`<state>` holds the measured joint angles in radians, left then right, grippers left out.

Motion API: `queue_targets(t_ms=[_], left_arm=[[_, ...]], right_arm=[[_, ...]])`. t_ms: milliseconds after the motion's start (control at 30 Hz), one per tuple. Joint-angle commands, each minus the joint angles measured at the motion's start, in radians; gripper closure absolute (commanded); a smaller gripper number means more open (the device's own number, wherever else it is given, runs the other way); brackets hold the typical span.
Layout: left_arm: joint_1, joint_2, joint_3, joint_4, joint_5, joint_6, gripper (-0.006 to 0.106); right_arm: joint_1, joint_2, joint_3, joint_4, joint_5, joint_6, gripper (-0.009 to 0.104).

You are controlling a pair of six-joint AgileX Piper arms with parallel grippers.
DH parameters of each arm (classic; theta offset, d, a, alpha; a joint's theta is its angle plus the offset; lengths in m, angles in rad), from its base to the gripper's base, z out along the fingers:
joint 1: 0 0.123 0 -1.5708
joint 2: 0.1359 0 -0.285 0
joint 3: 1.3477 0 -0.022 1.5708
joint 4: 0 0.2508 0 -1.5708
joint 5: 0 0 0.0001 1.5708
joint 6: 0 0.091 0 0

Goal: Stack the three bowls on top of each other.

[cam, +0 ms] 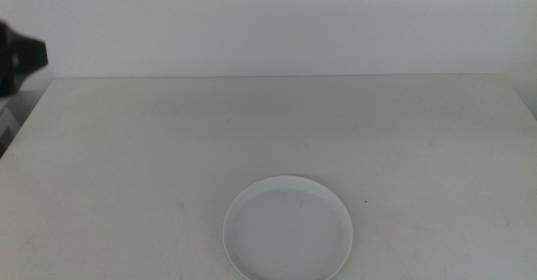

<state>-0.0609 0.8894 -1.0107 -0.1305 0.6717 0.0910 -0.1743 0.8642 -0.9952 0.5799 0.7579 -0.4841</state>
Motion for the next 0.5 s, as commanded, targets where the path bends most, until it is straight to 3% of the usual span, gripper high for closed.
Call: queue_targets(t_ms=[0,167,333,467], left_arm=[[0.002,-0.071,0.037,-0.040,-0.121,0.029,-0.004],[0.002,-0.196,0.199,-0.067,-0.204,0.069,-0.004],[0.002,-0.303,0.334,-0.077,-0.280,0.068,-0.004],[0.002,-0.371,0.432,-0.085,-0.359,0.068,-0.004]], right_arm=[[0.030,-0.099,0.070,0.037,-0.127,-0.083,0.043],[0.127,-0.303,0.272,0.018,-0.224,-0.126,0.043],[0.128,-0.455,0.416,-0.038,-0.308,-0.076,0.043],[0.128,-0.526,0.501,-0.046,-0.388,-0.049,0.043]])
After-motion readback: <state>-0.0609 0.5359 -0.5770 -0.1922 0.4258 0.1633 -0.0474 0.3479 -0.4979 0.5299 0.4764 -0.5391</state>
